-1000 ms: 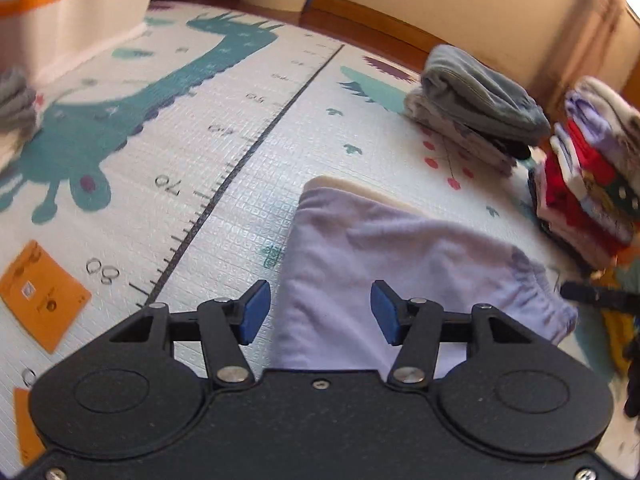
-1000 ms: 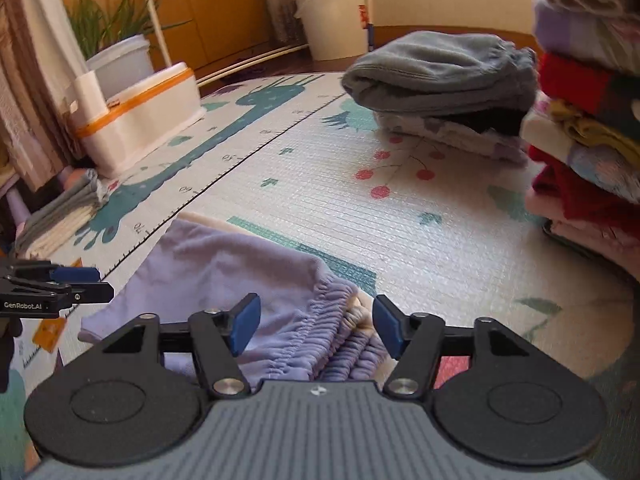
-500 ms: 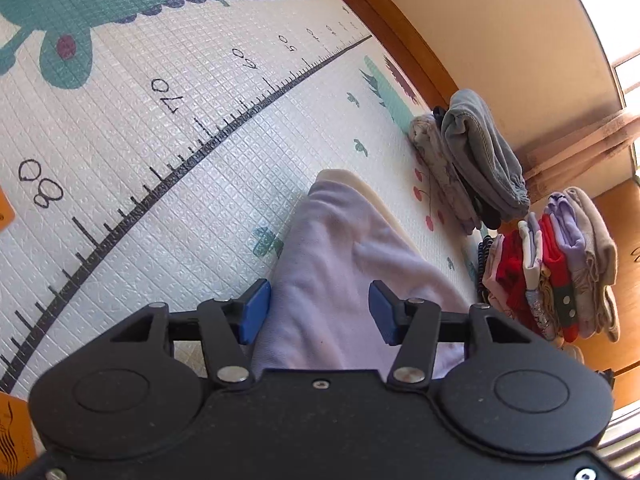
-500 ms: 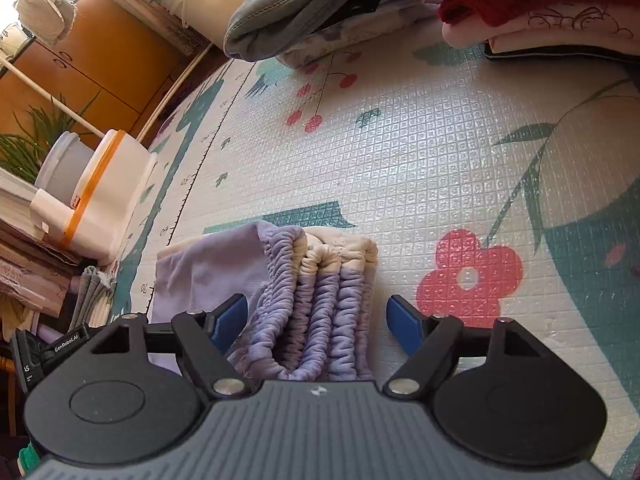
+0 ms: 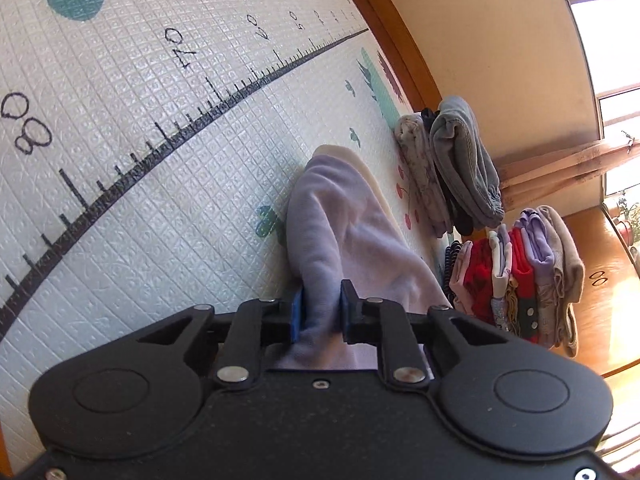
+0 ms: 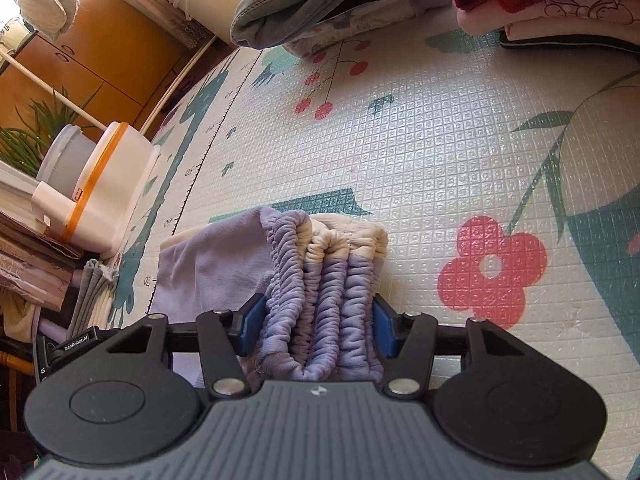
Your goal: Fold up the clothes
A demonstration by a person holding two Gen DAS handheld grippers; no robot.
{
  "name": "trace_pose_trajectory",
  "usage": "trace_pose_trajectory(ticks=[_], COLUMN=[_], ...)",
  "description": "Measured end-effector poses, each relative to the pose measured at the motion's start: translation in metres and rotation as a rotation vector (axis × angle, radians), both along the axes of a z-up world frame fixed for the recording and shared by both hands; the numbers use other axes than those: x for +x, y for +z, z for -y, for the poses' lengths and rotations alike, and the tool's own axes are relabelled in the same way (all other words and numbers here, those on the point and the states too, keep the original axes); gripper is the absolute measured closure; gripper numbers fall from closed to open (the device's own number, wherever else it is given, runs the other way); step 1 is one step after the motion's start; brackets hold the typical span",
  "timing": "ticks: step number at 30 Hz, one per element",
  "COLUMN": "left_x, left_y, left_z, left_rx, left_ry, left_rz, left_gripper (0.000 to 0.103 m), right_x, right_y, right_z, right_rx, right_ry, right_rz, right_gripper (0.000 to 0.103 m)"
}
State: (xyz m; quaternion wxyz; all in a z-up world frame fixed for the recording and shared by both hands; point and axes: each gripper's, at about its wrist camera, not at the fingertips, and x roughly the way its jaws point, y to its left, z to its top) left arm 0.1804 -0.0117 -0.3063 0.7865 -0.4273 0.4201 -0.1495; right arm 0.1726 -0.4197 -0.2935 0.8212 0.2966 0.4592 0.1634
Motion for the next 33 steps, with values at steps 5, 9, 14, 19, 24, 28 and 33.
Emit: trace_pose_trajectory(ticks=[5,9,14,19,24,28,33], left_x=[0.011,0.021,0.031,0.023,0.015,0.025,0.032], left_y=[0.023,0.044,0.048,0.015,0.005,0.007,0.018], left_z=[0.001,-0.003,-0.007,-0.021,-0.026,-0.017,-0.007], left_rx=[0.037,0.037,0.041,0.051,0.042,0.087,0.164], left_ry=[0.018,0.018,0.013,0.022,0.033,0.019,0.005], left_rz=[0.051,0.108,0.109,-0.016,-0.025,-0.018,0.014], left_gripper=[0.096,0.097,0.096,0.083,0.072,0.073,0.096], right_x=[0.004,0.009,0.017,0.028,0.031,0.032,0.042], right_y=[-0.002,0.005,0.022,0.011,0.005,0.000,0.010], right_z=[0.003,0.001,-0.003,-0.007,-0.010,-0.013,-0.015], right_rx=[0.042,0.093,0.111,0.033,0.022,0.013,0.032], right_ry=[0.001,-0.009,-0.013,-0.002,-0.003,-0.004,-0.013], right_rz=[0.014,0.044,0.088,0.030,0.037,0.042,0.079], right_gripper=[0.064,0.068,0.070,0.051,0.038,0.040,0.064])
